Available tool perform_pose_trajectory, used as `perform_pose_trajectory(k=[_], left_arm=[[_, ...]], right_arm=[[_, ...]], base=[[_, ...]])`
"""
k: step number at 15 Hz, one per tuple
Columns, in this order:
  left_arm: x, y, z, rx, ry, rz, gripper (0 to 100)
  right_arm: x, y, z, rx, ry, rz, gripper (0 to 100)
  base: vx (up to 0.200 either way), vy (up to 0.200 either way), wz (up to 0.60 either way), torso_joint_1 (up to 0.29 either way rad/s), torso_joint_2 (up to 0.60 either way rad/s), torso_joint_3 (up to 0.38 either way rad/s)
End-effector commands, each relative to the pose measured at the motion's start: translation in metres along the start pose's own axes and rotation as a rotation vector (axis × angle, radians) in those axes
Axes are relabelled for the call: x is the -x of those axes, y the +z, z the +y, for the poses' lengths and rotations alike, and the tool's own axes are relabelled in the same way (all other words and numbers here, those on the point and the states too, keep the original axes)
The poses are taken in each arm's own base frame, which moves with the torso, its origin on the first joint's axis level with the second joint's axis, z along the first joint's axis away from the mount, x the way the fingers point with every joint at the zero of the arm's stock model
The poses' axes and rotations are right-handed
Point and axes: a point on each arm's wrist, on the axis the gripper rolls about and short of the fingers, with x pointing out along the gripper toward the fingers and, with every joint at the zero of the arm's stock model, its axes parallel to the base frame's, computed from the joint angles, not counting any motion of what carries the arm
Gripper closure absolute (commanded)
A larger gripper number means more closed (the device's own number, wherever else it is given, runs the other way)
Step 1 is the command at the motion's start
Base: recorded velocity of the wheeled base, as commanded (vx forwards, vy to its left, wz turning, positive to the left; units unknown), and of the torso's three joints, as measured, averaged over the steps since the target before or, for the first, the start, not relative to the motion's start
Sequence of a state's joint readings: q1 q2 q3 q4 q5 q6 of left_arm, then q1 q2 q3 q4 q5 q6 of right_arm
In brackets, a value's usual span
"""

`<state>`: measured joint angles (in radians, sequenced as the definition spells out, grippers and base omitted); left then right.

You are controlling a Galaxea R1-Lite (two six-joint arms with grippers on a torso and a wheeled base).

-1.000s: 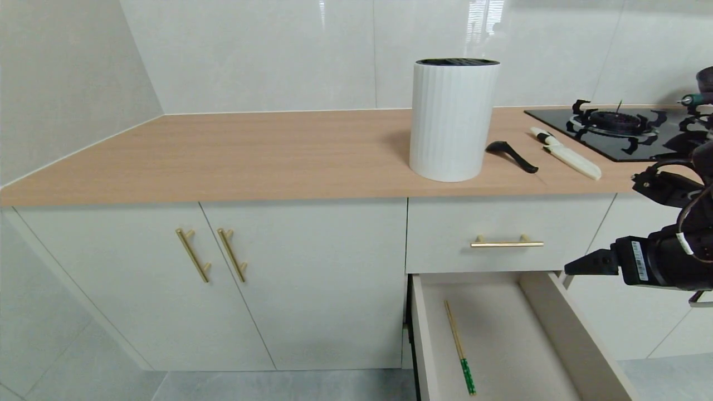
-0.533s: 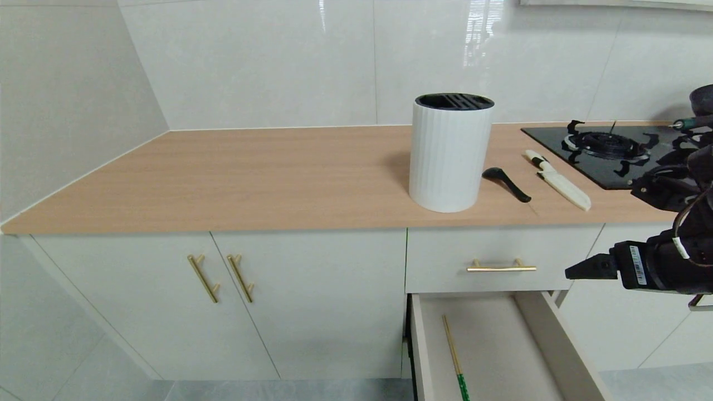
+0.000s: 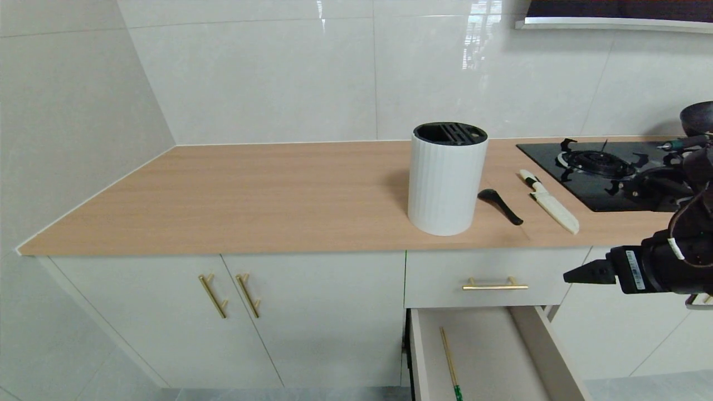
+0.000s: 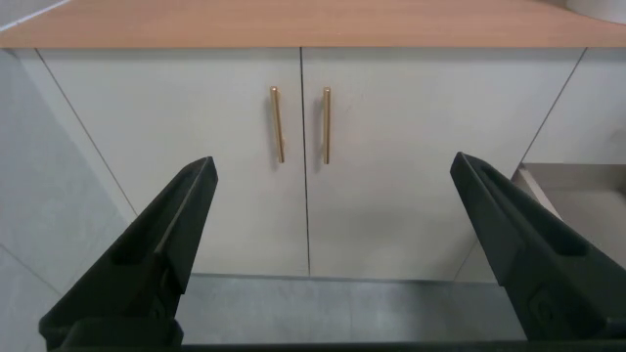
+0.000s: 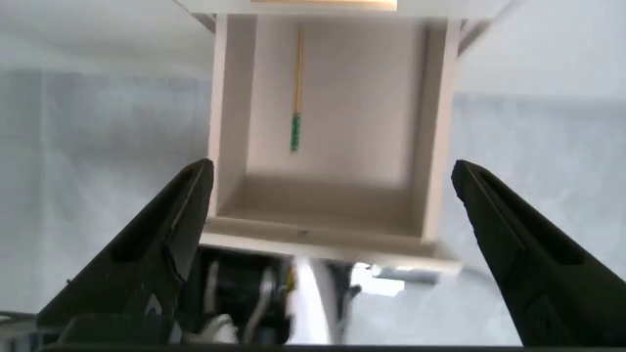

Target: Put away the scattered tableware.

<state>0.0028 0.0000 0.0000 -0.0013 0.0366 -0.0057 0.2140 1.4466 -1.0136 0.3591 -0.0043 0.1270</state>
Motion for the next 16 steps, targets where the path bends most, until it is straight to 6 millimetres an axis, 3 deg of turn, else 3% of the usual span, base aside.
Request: perform_pose_trajectory(k=[1, 5, 8, 10, 12, 16], left_arm=[[0.0, 0.0, 0.0, 0.0, 0.001, 0.001, 0], [0.0, 0.0, 0.0, 0.0, 0.001, 0.0, 0], [0.0, 0.0, 0.0, 0.0, 0.001, 0.0, 0], [0.0, 0.0, 0.0, 0.0, 0.001, 0.001, 0], [0.0, 0.0, 0.0, 0.0, 0.001, 0.001, 0], [0.0, 0.0, 0.0, 0.0, 0.001, 0.001, 0]], right_arm=[[-0.012, 0.01, -0.007, 0.012, -0.02, -0.023, 0], [-0.101, 0.061, -0.034, 0.129, -0.037, -0.158, 0], [-0.147, 0.085, -0.046, 0.169, 0.007, -0.213, 0], [-0.166, 0.097, -0.047, 0.175, 0.008, -0.25, 0], [-0.184, 0.096, -0.049, 0.175, 0.01, -0.236, 0], [-0.193, 0.098, -0.048, 0.187, 0.03, -0.307, 0]], base=[[0.0, 0.0, 0.0, 0.027, -0.06, -0.027], [0.0, 0.0, 0.0, 0.0, 0.0, 0.0], [0.0, 0.0, 0.0, 0.0, 0.0, 0.0], [0.0, 0.0, 0.0, 0.0, 0.0, 0.0], [0.0, 0.0, 0.0, 0.0, 0.0, 0.0], [0.0, 0.0, 0.0, 0.0, 0.0, 0.0]])
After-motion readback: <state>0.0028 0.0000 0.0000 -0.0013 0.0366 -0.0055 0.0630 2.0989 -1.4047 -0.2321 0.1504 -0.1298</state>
